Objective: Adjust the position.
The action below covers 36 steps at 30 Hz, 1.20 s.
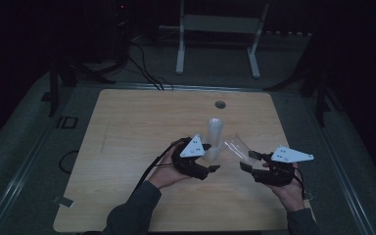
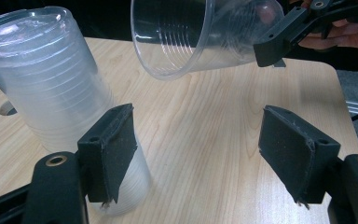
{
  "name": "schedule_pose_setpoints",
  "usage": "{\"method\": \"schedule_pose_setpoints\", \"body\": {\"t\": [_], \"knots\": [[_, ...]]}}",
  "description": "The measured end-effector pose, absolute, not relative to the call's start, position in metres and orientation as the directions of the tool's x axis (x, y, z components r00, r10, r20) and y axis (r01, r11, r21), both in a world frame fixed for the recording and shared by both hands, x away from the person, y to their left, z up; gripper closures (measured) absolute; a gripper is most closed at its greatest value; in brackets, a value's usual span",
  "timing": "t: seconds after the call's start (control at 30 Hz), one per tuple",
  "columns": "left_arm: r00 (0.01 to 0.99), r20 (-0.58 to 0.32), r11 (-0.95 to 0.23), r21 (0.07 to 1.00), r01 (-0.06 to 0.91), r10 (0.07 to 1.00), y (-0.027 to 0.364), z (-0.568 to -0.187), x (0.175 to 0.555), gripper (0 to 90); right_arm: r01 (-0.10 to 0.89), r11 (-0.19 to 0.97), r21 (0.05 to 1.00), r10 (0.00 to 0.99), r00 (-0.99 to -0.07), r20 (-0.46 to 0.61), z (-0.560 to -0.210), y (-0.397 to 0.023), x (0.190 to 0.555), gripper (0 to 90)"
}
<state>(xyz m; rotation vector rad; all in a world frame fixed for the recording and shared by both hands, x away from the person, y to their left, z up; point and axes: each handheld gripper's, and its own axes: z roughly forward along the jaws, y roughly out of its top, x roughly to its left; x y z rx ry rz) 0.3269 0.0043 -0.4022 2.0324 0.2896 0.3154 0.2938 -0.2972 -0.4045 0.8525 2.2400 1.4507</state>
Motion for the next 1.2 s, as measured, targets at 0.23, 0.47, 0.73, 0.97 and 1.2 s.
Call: {"method": "schedule_pose_setpoints", "body": {"t": [0.23,0.47,0.73,0.97,1.2], "knots": [[0.936,0.099,-0.454,0.888,0.069,0.337,0.0044,-0.4022,0.3267,26.8,0.293,0.283,0.914,0.643,-0.765,0.046,-0.4040,-0.2961,0.2943,42.0],[0.937,0.093,-0.448,0.891,0.073,0.338,0.0042,-0.4024,0.3271,26.8,0.289,0.271,0.918,0.641,-0.766,0.051,-0.4026,-0.2952,0.2943,42.0],[0.936,0.092,-0.445,0.892,0.074,0.340,0.0046,-0.4020,0.3270,26.9,0.281,0.251,0.926,0.635,-0.770,0.062,-0.4015,-0.2951,0.2945,42.0],[0.935,0.092,-0.443,0.894,0.074,0.341,0.0040,-0.4019,0.3272,26.9,0.268,0.239,0.933,0.634,-0.771,0.060,-0.3977,-0.2947,0.2941,42.0],[0.933,0.089,-0.436,0.897,0.077,0.349,0.0039,-0.4011,0.3275,26.9,0.263,0.227,0.938,0.636,-0.769,0.062,-0.3976,-0.2937,0.2943,42.0]]}}
